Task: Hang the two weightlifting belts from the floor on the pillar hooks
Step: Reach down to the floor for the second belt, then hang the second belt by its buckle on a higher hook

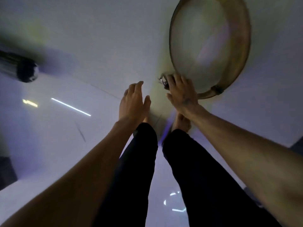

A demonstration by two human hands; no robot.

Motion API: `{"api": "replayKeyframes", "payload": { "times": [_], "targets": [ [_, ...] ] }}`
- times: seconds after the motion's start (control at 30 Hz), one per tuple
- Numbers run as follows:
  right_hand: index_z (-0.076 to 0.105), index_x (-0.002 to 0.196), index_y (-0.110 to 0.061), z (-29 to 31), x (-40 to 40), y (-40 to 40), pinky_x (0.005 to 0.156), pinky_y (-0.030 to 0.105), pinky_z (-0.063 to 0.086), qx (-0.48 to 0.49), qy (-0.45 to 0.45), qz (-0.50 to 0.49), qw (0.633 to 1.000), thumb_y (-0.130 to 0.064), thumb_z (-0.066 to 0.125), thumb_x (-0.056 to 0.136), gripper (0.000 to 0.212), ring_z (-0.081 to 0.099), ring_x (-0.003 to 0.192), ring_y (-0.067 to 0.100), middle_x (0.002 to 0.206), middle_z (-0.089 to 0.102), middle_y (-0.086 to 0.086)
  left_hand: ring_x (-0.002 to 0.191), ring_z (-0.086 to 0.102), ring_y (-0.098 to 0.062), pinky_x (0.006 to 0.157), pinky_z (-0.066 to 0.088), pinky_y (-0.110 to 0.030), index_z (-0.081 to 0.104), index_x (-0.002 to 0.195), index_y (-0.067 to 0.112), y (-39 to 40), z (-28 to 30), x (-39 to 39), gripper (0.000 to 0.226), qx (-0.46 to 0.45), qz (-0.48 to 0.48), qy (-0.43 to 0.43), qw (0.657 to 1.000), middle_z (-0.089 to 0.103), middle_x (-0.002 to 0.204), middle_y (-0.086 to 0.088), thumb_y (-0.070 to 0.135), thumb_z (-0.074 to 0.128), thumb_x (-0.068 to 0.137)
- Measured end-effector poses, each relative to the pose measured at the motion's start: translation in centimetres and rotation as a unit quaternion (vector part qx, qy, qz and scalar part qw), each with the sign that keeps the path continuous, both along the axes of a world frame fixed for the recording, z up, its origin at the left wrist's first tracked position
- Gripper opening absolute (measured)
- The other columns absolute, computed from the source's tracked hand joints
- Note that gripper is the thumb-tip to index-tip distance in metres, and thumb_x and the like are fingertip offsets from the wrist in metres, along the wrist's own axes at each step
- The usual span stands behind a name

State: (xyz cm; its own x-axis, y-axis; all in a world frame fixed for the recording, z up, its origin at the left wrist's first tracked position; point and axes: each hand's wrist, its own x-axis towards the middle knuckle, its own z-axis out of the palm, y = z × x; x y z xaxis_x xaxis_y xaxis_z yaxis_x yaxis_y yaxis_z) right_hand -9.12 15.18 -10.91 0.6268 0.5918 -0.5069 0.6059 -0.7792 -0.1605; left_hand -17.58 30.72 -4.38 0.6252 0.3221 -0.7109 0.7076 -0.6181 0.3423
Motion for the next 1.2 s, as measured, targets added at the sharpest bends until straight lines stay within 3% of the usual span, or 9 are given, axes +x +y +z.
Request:
{"api": "replayKeyframes", "payload": {
  "times": [0.2, 0.3, 0.37, 0.47, 0.6, 0.87, 1.0, 1.13, 1.2],
  "targets": [
    [0.056, 0.108, -0.010, -4.9, 0.5, -0.2, 0.092, 0.048, 0.034, 0.002, -0.049, 0.017, 0.999, -0.003, 0.057, 0.080, 0.030, 0.047, 0.120, 0.036, 0.110, 0.063, 0.013, 0.140, 0.045, -0.032, 0.109, 0.043, -0.046, 0.032, 0.154, 0.012, -0.5, -5.6, -1.1, 0.059, -0.044, 0.023, 0.027, 0.998, 0.042, 0.156, -0.012, 0.027, 0.052, 0.100],
    [0.059, 0.107, -0.016, -2.0, 0.8, -0.8, 0.094, 0.041, 0.027, 0.040, -0.021, -0.028, 0.999, -0.009, 0.063, 0.079, 0.029, 0.047, 0.120, 0.031, 0.108, 0.066, 0.006, 0.137, 0.049, -0.030, 0.109, 0.045, -0.045, 0.031, 0.155, 0.012, -0.4, -3.4, -1.0, 0.061, -0.062, 0.028, 0.016, 0.998, 0.046, 0.153, -0.011, 0.024, 0.053, 0.099],
    [0.059, 0.112, -0.018, 2.1, 1.1, -1.5, 0.092, 0.042, 0.036, 0.112, 0.020, -0.079, 0.990, -0.011, 0.067, 0.080, 0.033, 0.051, 0.115, 0.030, 0.111, 0.064, 0.004, 0.137, 0.050, -0.028, 0.109, 0.044, -0.042, 0.026, 0.157, 0.011, -0.4, -0.3, -0.2, 0.068, -0.074, 0.021, 0.002, 0.997, 0.046, 0.153, -0.009, 0.022, 0.058, 0.098],
    [0.056, 0.121, -0.015, 10.1, 2.2, -2.5, 0.082, 0.040, 0.050, 0.193, 0.092, -0.172, 0.962, -0.006, 0.069, 0.084, 0.040, 0.061, 0.104, 0.030, 0.119, 0.060, 0.007, 0.139, 0.047, -0.026, 0.113, 0.042, -0.041, 0.021, 0.158, 0.009, -0.3, 5.5, 1.7, 0.083, -0.124, 0.057, 0.003, 0.991, 0.043, 0.156, -0.010, 0.022, 0.069, 0.092],
    [0.059, 0.119, -0.009, 21.1, 5.0, -4.3, 0.083, 0.021, 0.040, 0.256, 0.089, -0.241, 0.932, 0.003, 0.070, 0.077, 0.045, 0.061, 0.105, 0.027, 0.114, 0.064, 0.011, 0.139, 0.048, -0.025, 0.115, 0.041, -0.041, 0.033, 0.155, 0.013, -0.8, 14.2, 4.1, 0.086, -0.204, 0.112, -0.019, 0.972, 0.044, 0.155, -0.008, 0.018, 0.080, 0.084],
    [0.062, 0.116, -0.010, 45.1, 10.1, -7.6, 0.081, 0.020, 0.042, 0.328, 0.061, -0.250, 0.909, 0.005, 0.071, 0.071, 0.048, 0.062, 0.102, 0.018, 0.112, 0.068, 0.008, 0.126, 0.051, -0.011, 0.107, 0.044, -0.027, 0.044, 0.148, 0.014, -6.5, 38.1, 9.3, 0.070, -0.217, 0.092, -0.259, 0.936, 0.051, 0.139, 0.005, 0.011, 0.077, 0.086],
    [0.061, 0.112, -0.010, 54.7, 10.4, -8.2, 0.081, 0.031, 0.053, 0.393, 0.032, -0.273, 0.877, 0.008, 0.068, 0.073, 0.044, 0.065, 0.093, 0.020, 0.101, 0.070, 0.006, 0.135, 0.047, -0.016, 0.113, 0.038, -0.034, 0.041, 0.140, 0.013, -7.0, 48.2, 10.5, 0.065, -0.242, 0.030, -0.311, 0.919, 0.050, 0.143, -0.001, 0.004, 0.074, 0.085],
    [0.057, 0.112, -0.012, 63.0, 8.7, -8.3, 0.074, 0.013, 0.052, 0.475, 0.019, -0.312, 0.823, 0.007, 0.071, 0.076, 0.042, 0.064, 0.079, -0.004, 0.093, 0.067, -0.009, 0.135, 0.049, -0.024, 0.117, 0.038, -0.046, 0.039, 0.132, 0.016, -7.6, 57.0, 10.9, 0.059, -0.236, -0.044, -0.393, 0.887, 0.051, 0.138, -0.008, 0.010, 0.067, 0.081],
    [0.057, 0.111, -0.011, 67.4, 7.7, -8.5, 0.076, 0.013, 0.053, 0.509, 0.007, -0.314, 0.802, 0.005, 0.072, 0.077, 0.040, 0.065, 0.082, -0.007, 0.094, 0.067, -0.011, 0.131, 0.052, -0.028, 0.116, 0.039, -0.050, 0.040, 0.133, 0.020, -7.9, 60.9, 10.6, 0.058, -0.231, -0.059, -0.437, 0.867, 0.052, 0.137, -0.009, 0.010, 0.066, 0.082]
  ]
}}
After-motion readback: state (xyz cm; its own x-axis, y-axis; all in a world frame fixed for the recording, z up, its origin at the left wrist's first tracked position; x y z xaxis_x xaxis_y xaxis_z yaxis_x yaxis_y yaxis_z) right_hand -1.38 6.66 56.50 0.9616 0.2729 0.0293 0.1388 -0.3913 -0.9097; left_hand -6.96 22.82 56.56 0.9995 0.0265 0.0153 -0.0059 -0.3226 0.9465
